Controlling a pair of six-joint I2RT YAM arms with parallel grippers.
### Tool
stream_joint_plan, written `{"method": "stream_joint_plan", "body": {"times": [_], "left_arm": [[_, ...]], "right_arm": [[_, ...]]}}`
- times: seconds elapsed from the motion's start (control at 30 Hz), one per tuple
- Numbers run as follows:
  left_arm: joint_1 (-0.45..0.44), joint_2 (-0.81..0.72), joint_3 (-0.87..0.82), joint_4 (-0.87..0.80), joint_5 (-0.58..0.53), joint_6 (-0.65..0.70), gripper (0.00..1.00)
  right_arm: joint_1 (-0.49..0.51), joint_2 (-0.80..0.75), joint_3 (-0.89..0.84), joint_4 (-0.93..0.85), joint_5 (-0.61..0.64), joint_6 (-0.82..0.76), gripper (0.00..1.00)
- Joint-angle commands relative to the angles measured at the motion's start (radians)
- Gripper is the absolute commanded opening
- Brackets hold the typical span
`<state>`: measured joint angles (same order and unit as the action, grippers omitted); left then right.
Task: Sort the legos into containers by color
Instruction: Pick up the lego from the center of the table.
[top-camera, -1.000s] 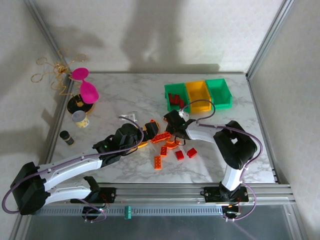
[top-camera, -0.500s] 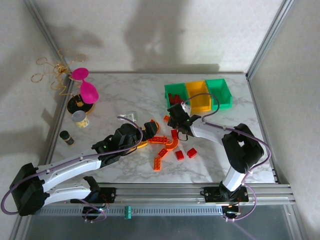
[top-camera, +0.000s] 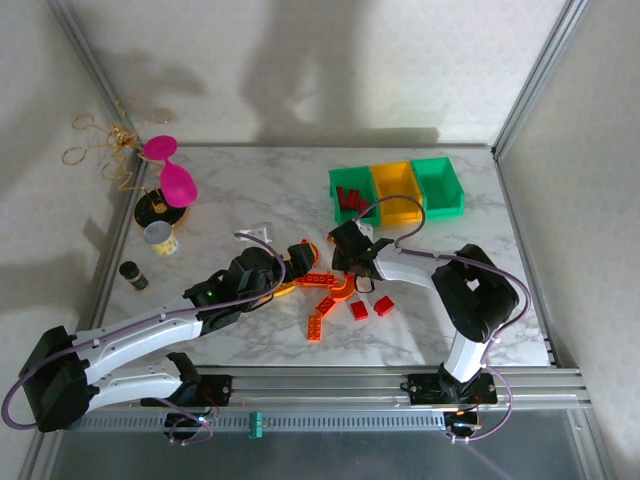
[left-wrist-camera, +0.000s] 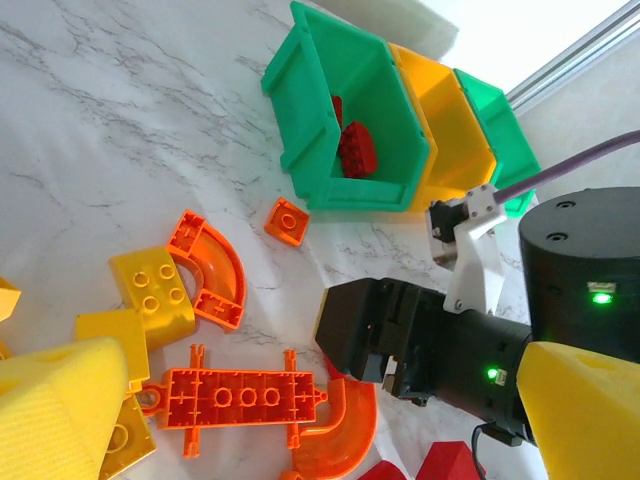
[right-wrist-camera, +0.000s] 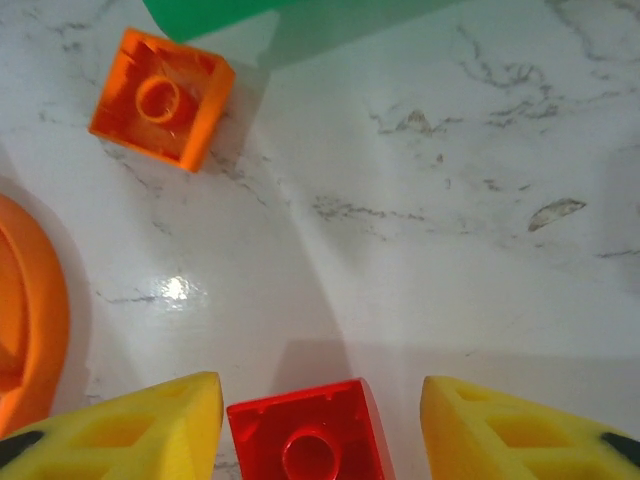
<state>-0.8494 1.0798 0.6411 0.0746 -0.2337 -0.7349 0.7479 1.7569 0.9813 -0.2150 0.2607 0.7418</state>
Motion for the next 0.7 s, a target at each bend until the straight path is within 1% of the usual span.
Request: {"method": "stream_joint_plan", "body": {"times": [0.0, 0.3, 0.47, 0.67], "left_arm": [[-0.001, -0.012, -0.009, -0.008, -0.027, -0.014, 1.00], [-0.002, -0.014, -0.005, -0.008, -0.030, -0.009, 1.00], [0.000, 0.000, 0.009, -0.007, -0.026, 0.000, 1.00], [0.003, 0.024, 0.040, -0.001, -0.020, 0.020, 1.00]], "right_arm": [[0.005, 0.024, -0.004, -0.021, -0.007, -0.042, 0.52], [0.005, 0.034, 0.002, -0.028, 0.005, -0.068, 0.39], [-0.003, 0.007, 0.024, -0.024, 0.013, -0.091, 0.32], [-0.049, -0.020, 0.112, -0.038, 0.049, -0.134, 0.29]]}}
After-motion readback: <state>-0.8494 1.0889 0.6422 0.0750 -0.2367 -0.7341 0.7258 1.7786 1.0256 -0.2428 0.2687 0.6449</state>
